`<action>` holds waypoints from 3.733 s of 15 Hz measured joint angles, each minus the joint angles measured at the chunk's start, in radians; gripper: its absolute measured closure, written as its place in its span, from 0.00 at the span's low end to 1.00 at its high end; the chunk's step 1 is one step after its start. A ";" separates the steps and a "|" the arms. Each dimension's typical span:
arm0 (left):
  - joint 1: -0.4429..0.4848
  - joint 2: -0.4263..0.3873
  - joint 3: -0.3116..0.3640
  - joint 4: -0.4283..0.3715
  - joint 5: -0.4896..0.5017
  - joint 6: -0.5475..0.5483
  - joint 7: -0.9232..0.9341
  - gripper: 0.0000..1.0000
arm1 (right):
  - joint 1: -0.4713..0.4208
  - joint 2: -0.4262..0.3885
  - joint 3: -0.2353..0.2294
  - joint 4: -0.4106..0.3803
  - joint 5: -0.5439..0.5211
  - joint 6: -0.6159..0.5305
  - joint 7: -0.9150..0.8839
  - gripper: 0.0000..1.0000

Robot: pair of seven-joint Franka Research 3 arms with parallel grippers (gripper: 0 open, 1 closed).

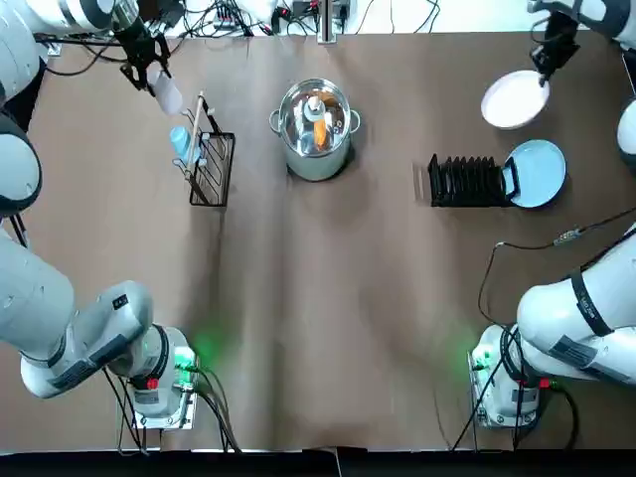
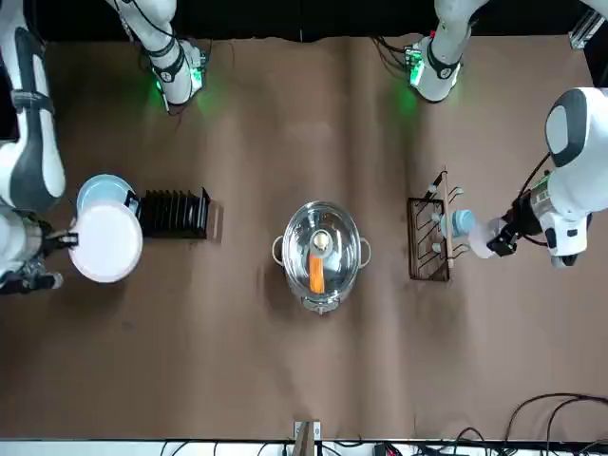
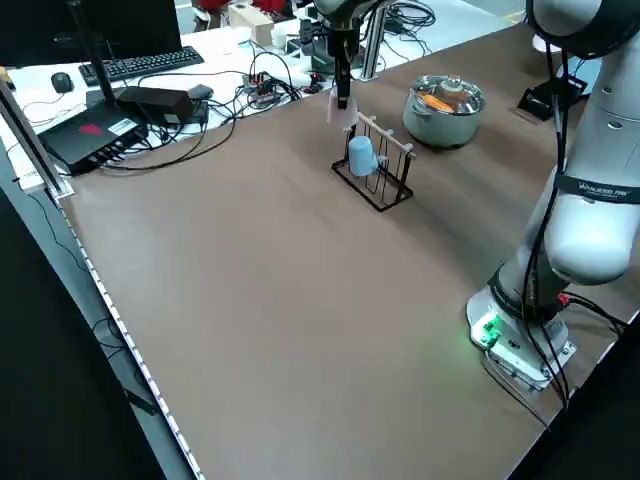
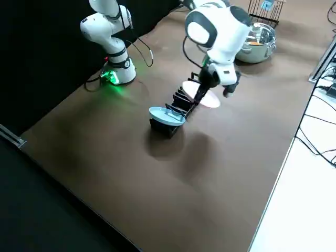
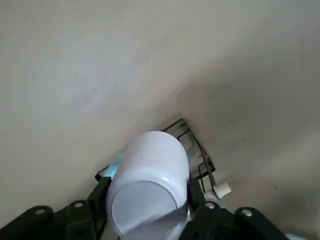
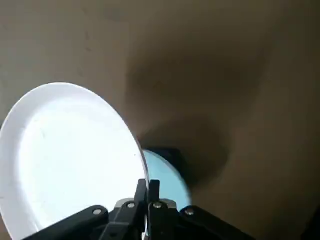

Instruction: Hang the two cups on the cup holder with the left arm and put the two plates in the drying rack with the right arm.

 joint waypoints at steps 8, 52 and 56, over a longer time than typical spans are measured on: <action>-0.023 0.026 0.000 -0.079 0.043 0.126 -0.140 0.34 | 0.038 -0.085 0.015 -0.248 -0.364 0.033 -0.066 0.97; -0.577 -0.146 0.493 0.283 -0.040 -0.337 0.824 0.00 | 0.262 -0.077 0.013 -0.256 -0.312 0.064 0.289 0.63; -0.588 -0.212 0.508 0.265 -0.032 -0.399 0.843 0.00 | 0.172 -0.082 0.010 -0.095 -0.007 0.064 0.186 0.63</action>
